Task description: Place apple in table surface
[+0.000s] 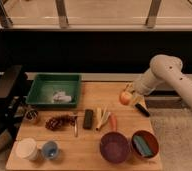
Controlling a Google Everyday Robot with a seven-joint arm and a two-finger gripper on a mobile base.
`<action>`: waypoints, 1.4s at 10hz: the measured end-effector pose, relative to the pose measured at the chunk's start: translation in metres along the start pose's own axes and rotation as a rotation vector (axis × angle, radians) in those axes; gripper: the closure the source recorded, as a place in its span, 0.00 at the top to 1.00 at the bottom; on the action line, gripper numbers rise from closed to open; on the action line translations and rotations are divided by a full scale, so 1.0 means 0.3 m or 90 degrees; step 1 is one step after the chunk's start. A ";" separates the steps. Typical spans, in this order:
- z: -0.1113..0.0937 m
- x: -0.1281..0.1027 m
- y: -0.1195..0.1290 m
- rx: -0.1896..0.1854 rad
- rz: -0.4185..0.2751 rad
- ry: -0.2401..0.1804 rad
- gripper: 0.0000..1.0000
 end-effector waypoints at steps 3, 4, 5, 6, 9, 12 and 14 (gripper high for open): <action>0.203 0.063 -0.009 -0.021 0.009 0.010 0.11; 0.263 0.085 -0.011 -0.030 0.013 0.012 0.11; 0.319 0.105 -0.014 -0.039 0.017 0.016 0.11; 0.360 0.124 -0.014 -0.046 0.017 0.017 0.11; 0.422 0.155 -0.007 -0.067 0.002 0.017 0.15; 0.436 0.159 -0.005 -0.075 -0.004 0.019 0.44; 0.434 0.158 -0.003 -0.076 -0.005 0.020 0.63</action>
